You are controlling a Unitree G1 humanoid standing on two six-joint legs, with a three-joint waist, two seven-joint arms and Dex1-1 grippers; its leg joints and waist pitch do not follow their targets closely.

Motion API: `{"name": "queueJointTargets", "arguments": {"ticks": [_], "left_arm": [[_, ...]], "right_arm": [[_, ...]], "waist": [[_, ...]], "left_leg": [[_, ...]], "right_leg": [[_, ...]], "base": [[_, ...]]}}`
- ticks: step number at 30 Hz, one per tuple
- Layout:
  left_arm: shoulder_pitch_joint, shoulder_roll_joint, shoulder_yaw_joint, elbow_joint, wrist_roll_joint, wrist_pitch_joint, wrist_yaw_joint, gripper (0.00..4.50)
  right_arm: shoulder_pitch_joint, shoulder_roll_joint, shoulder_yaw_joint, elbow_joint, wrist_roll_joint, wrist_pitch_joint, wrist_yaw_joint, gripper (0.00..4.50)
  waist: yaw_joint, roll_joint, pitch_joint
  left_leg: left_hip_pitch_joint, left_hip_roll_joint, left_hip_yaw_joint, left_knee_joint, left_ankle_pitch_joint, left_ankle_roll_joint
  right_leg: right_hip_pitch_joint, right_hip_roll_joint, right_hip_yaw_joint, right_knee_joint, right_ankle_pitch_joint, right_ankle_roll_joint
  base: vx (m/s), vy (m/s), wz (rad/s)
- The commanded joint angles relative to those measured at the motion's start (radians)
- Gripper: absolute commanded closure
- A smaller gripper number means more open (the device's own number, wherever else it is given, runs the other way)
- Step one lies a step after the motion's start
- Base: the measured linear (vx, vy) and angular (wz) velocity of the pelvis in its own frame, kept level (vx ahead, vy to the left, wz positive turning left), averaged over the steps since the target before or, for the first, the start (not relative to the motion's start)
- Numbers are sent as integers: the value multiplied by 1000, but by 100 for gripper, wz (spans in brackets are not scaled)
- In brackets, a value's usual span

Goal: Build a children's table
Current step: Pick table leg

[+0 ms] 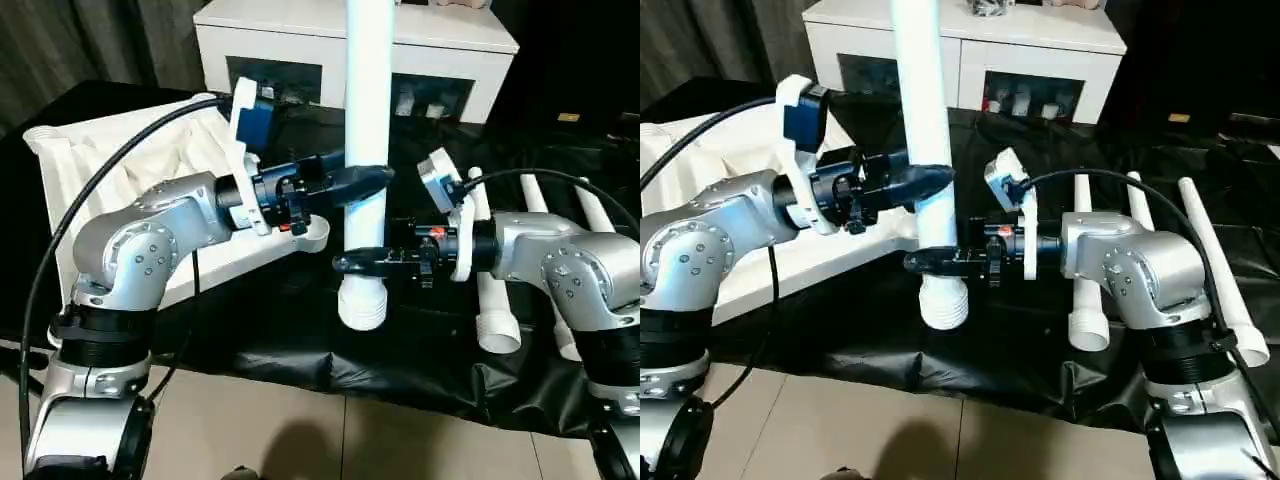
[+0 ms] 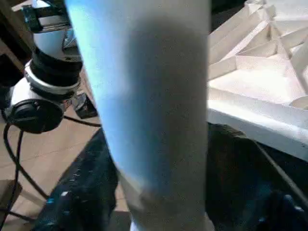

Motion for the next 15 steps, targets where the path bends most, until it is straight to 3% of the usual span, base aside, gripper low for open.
{"name": "queueJointTargets", "arguments": {"ticks": [1,15], "left_arm": [[-5,3,1,-14,3,-3,-10,270],[-11,1,1,-1,8,-13,-9,270]], "right_arm": [[-2,-20,9,-10,-9,-3,1,160],[14,-37,32,-37,-10,0,24,160]], "waist": [[2,3,-77],[3,2,-77]], "left_leg": [[10,45,-14,-64,-63,6],[11,45,-14,-63,-65,8]], "right_leg": [[57,-75,48,-64,41,-270],[58,-75,48,-64,36,-271]], "base": [[0,0,0],[0,0,0]]}}
